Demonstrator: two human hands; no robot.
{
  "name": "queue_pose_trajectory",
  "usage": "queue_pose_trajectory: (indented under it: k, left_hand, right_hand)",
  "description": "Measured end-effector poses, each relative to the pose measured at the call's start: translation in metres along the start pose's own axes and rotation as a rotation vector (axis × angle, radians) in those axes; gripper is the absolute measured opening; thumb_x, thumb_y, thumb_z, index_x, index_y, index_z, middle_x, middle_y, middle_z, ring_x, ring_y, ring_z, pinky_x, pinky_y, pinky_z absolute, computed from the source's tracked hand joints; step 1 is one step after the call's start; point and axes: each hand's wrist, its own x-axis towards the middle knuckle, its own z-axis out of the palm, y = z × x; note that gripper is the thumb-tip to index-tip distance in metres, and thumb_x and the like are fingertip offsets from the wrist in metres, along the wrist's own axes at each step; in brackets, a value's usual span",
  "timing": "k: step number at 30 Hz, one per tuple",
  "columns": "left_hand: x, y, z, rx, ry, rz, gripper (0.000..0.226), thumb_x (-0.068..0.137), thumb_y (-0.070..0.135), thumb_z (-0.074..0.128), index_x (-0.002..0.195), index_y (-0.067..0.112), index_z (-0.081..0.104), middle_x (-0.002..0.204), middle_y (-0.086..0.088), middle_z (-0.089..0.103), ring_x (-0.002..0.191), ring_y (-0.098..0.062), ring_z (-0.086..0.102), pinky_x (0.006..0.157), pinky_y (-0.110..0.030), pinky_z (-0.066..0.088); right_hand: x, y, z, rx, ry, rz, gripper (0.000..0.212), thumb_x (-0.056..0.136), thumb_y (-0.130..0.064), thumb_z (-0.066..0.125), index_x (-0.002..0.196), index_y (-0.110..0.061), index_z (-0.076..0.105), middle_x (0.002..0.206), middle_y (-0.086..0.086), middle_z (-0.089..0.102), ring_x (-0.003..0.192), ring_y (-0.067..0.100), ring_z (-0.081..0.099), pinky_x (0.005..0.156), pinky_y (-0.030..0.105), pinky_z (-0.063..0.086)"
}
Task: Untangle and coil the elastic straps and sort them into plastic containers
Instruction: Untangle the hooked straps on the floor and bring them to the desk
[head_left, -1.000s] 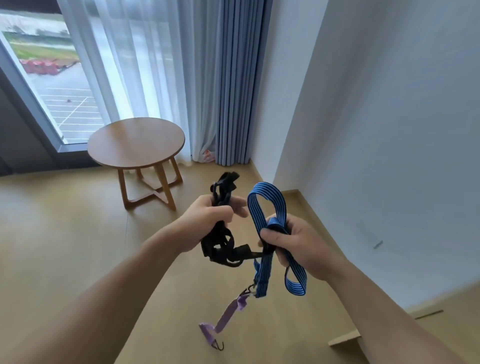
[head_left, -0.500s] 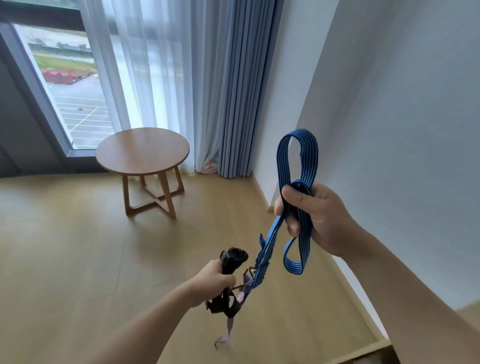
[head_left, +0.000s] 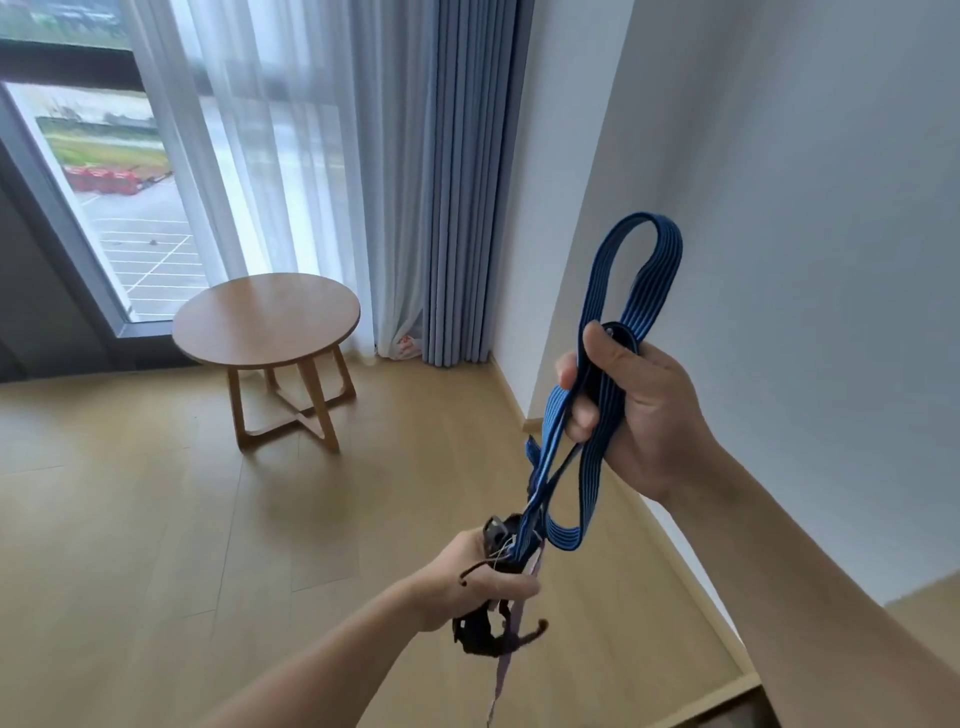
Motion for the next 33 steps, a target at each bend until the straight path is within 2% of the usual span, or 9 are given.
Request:
queue_pose_trajectory:
  k: [5, 9, 13, 17, 21, 25, 28, 31, 33]
  left_hand:
    - [0.018, 0.018, 0.020, -0.013, 0.114, 0.057, 0.011, 0.078, 0.026, 0.076, 0.082, 0.022, 0.066, 0.071, 0.012, 0.061, 0.061, -0.003, 0.054, 0.058, -0.016, 0.043]
    - [0.023, 0.024, 0.022, -0.011, 0.124, 0.027, 0.004, 0.085, 0.024, 0.074, 0.088, 0.024, 0.076, 0.075, 0.010, 0.071, 0.064, -0.003, 0.061, 0.060, -0.016, 0.046]
    - [0.019, 0.039, 0.013, -0.106, 0.064, 0.036, 0.014, 0.083, 0.024, 0.073, 0.097, 0.021, 0.074, 0.092, -0.011, 0.075, 0.079, -0.019, 0.069, 0.070, -0.032, 0.055]
    - [0.021, 0.065, 0.012, -0.139, 0.065, 0.072, 0.021, 0.084, 0.021, 0.073, 0.102, 0.012, 0.070, 0.086, -0.014, 0.074, 0.077, -0.018, 0.070, 0.057, -0.022, 0.049]
    - [0.026, 0.101, 0.016, -0.265, 0.075, 0.107, 0.016, 0.088, 0.018, 0.069, 0.100, 0.008, 0.070, 0.082, -0.014, 0.068, 0.059, -0.011, 0.064, 0.055, -0.020, 0.047]
    - [0.035, 0.138, 0.027, -0.240, 0.053, 0.085, 0.012, 0.091, 0.017, 0.065, 0.088, 0.006, 0.069, 0.087, -0.019, 0.072, 0.049, -0.013, 0.052, 0.053, -0.021, 0.046]
    - [0.037, 0.166, 0.040, -0.250, -0.017, 0.114, 0.015, 0.089, 0.018, 0.065, 0.081, 0.008, 0.072, 0.088, -0.018, 0.073, 0.047, -0.013, 0.050, 0.055, -0.022, 0.047]
    - [0.041, 0.196, 0.053, -0.307, -0.042, 0.157, 0.024, 0.089, 0.018, 0.065, 0.067, 0.016, 0.075, 0.089, -0.017, 0.073, 0.047, -0.011, 0.057, 0.056, -0.022, 0.049]
    - [0.047, 0.212, 0.062, -0.348, -0.019, 0.182, 0.020, 0.092, 0.017, 0.062, 0.075, 0.013, 0.073, 0.090, -0.017, 0.073, 0.048, -0.011, 0.059, 0.052, -0.020, 0.050]
  right_hand:
    - [-0.004, -0.020, -0.010, 0.022, -0.037, -0.044, 0.030, 0.087, -0.040, 0.061, 0.067, -0.018, 0.066, 0.070, 0.001, 0.064, 0.045, 0.013, 0.047, 0.046, 0.027, 0.038]
    - [-0.017, -0.025, -0.035, -0.229, 0.069, -0.022, 0.031, 0.090, -0.035, 0.061, 0.070, -0.011, 0.061, 0.068, 0.006, 0.062, 0.044, 0.018, 0.046, 0.046, 0.028, 0.040]
    - [-0.042, -0.006, -0.069, -0.500, 0.141, 0.136, 0.028, 0.099, -0.022, 0.056, 0.072, -0.015, 0.063, 0.070, 0.011, 0.062, 0.044, 0.018, 0.046, 0.046, 0.031, 0.041]
    - [-0.066, 0.030, -0.103, -0.596, 0.173, 0.329, 0.019, 0.096, -0.023, 0.061, 0.079, -0.014, 0.060, 0.069, 0.011, 0.064, 0.044, 0.018, 0.047, 0.044, 0.029, 0.041]
    - [-0.087, 0.065, -0.131, -0.734, 0.178, 0.517, 0.030, 0.083, -0.044, 0.066, 0.085, -0.015, 0.057, 0.067, 0.005, 0.068, 0.045, 0.018, 0.050, 0.046, 0.032, 0.042]
    - [-0.103, 0.079, -0.152, -0.838, 0.319, 0.388, 0.039, 0.073, -0.067, 0.068, 0.072, -0.030, 0.055, 0.059, -0.002, 0.062, 0.042, 0.015, 0.052, 0.047, 0.029, 0.044]
    - [-0.111, 0.080, -0.158, -0.701, 0.371, 0.269, 0.048, 0.068, -0.062, 0.080, 0.067, -0.027, 0.046, 0.052, -0.002, 0.042, 0.042, 0.019, 0.045, 0.045, 0.031, 0.040]
    - [-0.122, 0.083, -0.152, -0.533, 0.297, 0.258, 0.053, 0.070, -0.049, 0.084, 0.072, -0.009, 0.049, 0.055, 0.006, 0.043, 0.045, 0.023, 0.043, 0.048, 0.033, 0.040]
    - [-0.125, 0.087, -0.142, -0.462, 0.220, 0.284, 0.055, 0.072, -0.043, 0.083, 0.087, 0.000, 0.053, 0.055, 0.006, 0.044, 0.045, 0.022, 0.041, 0.047, 0.029, 0.041]
